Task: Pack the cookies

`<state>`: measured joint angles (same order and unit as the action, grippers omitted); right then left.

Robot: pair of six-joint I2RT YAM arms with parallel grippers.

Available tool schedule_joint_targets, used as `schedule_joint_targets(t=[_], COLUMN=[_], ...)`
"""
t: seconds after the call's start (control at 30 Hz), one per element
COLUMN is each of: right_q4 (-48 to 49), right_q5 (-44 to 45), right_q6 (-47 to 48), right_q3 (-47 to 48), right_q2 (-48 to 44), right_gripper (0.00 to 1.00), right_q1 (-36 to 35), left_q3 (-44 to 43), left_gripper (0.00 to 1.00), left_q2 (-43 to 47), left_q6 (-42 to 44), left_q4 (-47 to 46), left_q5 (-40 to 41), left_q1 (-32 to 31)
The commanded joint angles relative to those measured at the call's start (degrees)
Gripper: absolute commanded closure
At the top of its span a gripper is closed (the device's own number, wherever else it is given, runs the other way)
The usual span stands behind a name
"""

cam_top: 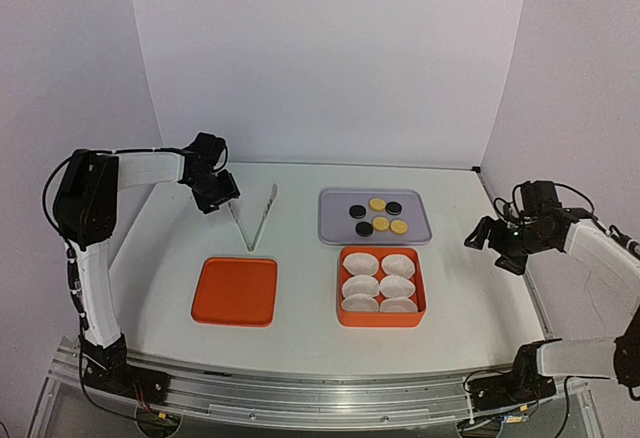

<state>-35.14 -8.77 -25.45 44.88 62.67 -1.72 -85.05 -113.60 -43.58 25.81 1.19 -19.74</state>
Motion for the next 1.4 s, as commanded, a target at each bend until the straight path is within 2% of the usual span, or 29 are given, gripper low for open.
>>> schedule_joint_targets(t=[0.0,0.2,0.37,0.5,0.7,0.87,0.93,0.97,1.03,1.13,1.23,1.27,1.37], right_q4=[-0.71,-0.77,-0.75,-0.77,-0.88,-0.87,-0.05,0.29,0.55,2.24,6.28,7.88,15.81], right_q5=[1.6,2.74,2.93,3.02,3.04,2.31,3.0,4.78,9.74,11.04,11.45,10.04,0.89], right_q6=[2.83,3.99,4.29,4.11,5.27,7.29,9.5,10.7,12.43,12.93,14.16,14.33,11.47], right_q3=[1.84,1.62,1.76,1.66,1.82,4.45,6.14,7.4,10.83,15.74,18.06,18.59,16.79], right_q2=[1.88,2.84,3.81,3.8,3.07,2.52,2.39,2.7,4.56,8.9,11.18,11.44,10.73], right_gripper=[0.02,0.02,0.02,0.02,0.02,0.02,0.02,0.02,0.02,0.02,0.02,0.02,0.02], right_q1=[-0.3,-0.4,-0.39,-0.44,-0.43,-1.43,-3.84,-7.49,-14.8,-23.76,-31.21,-33.4,-37.31], left_q3=[-7.93,-14.31,-19.02,-21.25,-22.33,-24.6,-25.64,-25.69,-24.75,-18.46,-4.78,1.43,13.83], left_gripper=[0.44,0.52,0.66,0.7,0.98,1.0,1.0,1.0,1.0,1.0,1.0,1.0,1.0], left_q2=[-6.47,-13.71,-18.56,-21.3,-22.58,-21.34,-19.95,-18.77,-15.75,-8.24,1.3,4.83,11.92], left_q6=[0.51,-0.48,-1.16,-1.25,-1.65,-1.73,-2.34,-2.73,-3.66,-4.43,-8.13,-11.24,-19.01], left_q4=[2.44,4.46,7.06,8.4,7.97,4.85,2.73,1.56,-2.28,-12.6,-32.09,-41.15,-60.31], left_q5=[1.38,2.77,5.05,5.34,3.6,-0.8,-4.58,-6.18,-9.52,-14.57,-23.6,-27.24,-33.19], left_q1=[0.39,0.32,0.32,0.31,0.32,0.31,0.32,0.24,-0.29,-1.84,-2.56,-2.58,-3.64])
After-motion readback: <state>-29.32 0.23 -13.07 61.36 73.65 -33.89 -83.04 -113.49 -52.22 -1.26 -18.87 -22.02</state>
